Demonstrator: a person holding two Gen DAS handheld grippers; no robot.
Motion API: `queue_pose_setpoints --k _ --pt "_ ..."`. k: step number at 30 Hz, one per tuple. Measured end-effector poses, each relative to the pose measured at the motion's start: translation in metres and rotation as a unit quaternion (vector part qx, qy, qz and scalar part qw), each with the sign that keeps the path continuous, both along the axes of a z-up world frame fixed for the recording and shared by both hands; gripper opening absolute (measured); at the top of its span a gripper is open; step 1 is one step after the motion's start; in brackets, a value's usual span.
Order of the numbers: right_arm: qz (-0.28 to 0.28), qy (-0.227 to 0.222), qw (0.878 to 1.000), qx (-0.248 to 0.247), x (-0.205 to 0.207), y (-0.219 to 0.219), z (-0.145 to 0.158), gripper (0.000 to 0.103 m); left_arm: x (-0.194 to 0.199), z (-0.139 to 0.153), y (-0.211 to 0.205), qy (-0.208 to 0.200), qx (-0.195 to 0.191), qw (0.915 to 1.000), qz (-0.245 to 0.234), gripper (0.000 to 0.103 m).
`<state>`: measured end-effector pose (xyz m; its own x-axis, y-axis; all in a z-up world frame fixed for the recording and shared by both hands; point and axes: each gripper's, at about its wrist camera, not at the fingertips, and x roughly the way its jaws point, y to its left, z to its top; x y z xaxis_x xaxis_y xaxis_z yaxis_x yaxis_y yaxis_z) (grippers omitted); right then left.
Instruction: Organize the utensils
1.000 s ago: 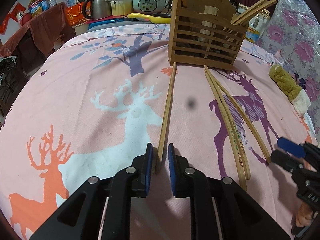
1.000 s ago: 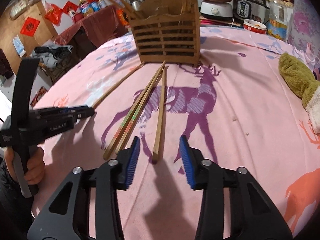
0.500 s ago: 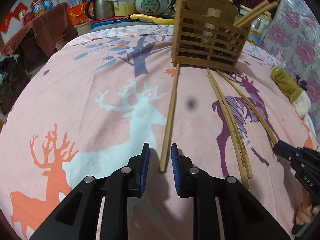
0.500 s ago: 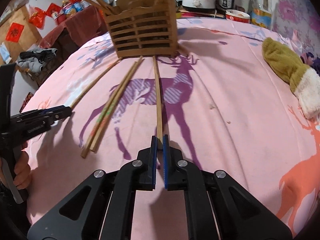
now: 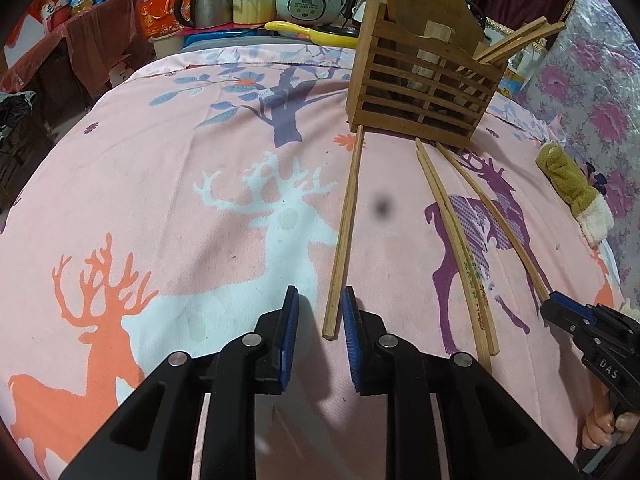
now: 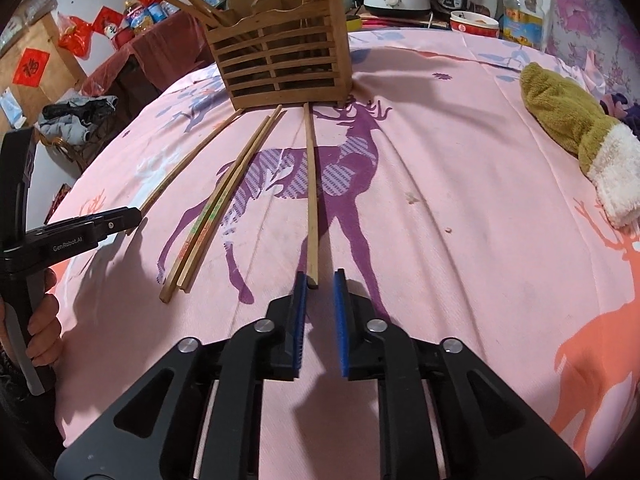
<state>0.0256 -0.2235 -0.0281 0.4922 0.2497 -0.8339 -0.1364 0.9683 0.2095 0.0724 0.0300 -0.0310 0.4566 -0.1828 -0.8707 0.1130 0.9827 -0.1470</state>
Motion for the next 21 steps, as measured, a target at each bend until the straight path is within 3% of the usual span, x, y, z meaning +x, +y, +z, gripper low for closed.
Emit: queue_pose_setpoints --k 11,14,16,21 --pt "-0.004 0.001 1.0 0.004 0.002 -0.001 -0.002 0.019 -0.008 -0.002 -0.022 -0.024 0.06 0.9975 -0.028 0.02" --pt "-0.001 -0.004 1.0 -0.011 0.002 0.003 -0.003 0.015 -0.008 -0.002 -0.023 -0.024 0.056 0.9976 -0.034 0.008" --pt "0.007 -0.009 1.0 -0.024 0.001 0.008 -0.003 0.007 -0.009 -0.002 -0.024 -0.025 0.058 0.9974 -0.036 0.007" --pt "0.009 -0.017 0.999 -0.029 0.0 0.008 0.0 0.006 -0.011 0.002 -0.025 -0.034 0.058 0.997 -0.039 0.006"
